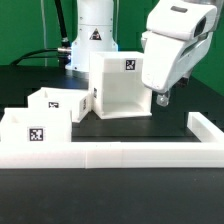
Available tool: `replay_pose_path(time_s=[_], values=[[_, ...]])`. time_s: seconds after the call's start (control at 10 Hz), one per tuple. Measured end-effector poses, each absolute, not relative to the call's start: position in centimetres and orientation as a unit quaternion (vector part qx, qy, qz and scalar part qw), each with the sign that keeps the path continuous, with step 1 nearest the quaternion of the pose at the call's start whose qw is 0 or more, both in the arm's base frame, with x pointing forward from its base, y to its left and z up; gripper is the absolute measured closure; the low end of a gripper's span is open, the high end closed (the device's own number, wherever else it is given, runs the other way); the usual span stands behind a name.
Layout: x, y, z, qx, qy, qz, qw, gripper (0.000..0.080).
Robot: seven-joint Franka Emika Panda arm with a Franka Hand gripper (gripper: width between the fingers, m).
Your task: Assemble drawer
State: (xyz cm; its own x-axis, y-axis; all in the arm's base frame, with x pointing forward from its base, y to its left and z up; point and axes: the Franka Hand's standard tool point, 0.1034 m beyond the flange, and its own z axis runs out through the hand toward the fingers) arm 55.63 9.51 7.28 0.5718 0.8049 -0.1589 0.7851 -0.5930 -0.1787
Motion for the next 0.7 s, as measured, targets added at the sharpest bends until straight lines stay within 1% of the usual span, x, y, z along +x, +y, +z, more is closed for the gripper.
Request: replay_pose_path(time_s=[0.5,0.6,0.7], values=[[55.70,9.50,7.21,-0.886,-0.446,0.114,0.045,0.0150],[55.86,9.56,7.37,-0.891,-0.438,0.107,0.042,0.0150],[55.78,9.52,8.11,-0.896,-0.433,0.086,0.034,0.0150]])
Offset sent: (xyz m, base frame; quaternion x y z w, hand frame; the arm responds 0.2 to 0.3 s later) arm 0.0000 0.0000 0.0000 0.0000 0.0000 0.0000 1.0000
